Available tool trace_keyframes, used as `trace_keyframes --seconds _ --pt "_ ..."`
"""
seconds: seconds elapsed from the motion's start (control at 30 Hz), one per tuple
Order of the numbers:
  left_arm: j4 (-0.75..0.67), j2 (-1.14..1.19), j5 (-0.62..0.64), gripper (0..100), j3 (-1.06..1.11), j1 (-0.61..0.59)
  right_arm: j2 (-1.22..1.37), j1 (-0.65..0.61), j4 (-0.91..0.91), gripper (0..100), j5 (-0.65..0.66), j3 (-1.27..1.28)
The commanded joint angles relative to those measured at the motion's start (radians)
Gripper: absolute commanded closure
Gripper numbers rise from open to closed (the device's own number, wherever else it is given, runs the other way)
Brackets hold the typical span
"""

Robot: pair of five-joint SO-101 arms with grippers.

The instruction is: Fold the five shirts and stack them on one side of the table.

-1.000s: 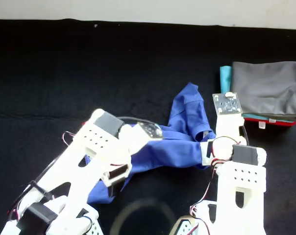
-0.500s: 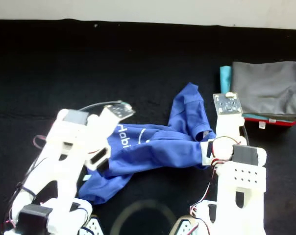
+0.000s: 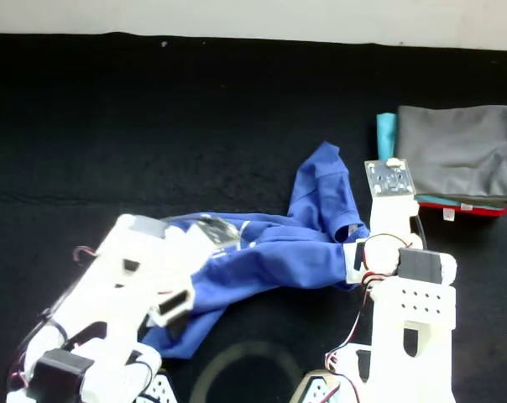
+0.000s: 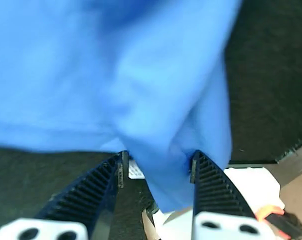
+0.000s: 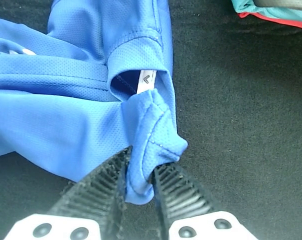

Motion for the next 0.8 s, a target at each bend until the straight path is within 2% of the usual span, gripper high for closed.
trace_keyframes --seconds 0.0,0.1,0.2,0.37,0.47,0.6,0.77 --pt "-0.008 -0.025 -0.009 84 -0.002 0.124 -0.025 0.007 -0.013 99.2 0.002 -0.001" --pt "-0.008 -0.028 0.011 100 -0.025 0.156 -0.025 0.01 -0.013 99.2 0.002 0.001" --pt "0.026 -0.033 0.064 99 -0.09 0.156 -0.025 0.01 -0.015 99.2 0.0 0.001" --pt "0.218 -0.033 0.068 99 -0.329 0.154 -0.024 0.012 -0.061 99.2 0.0 0.002" --pt "0.33 -0.033 0.068 99 -0.503 0.154 -0.024 0.012 -0.099 99.2 -0.052 -0.001" --pt "0.391 -0.025 0.061 99 -0.668 0.074 -0.024 0.012 -0.137 99.2 -0.094 -0.008" --pt "0.39 -0.024 -0.012 99 -0.684 -0.079 -0.024 0.008 -0.199 99.2 -0.097 -0.007"
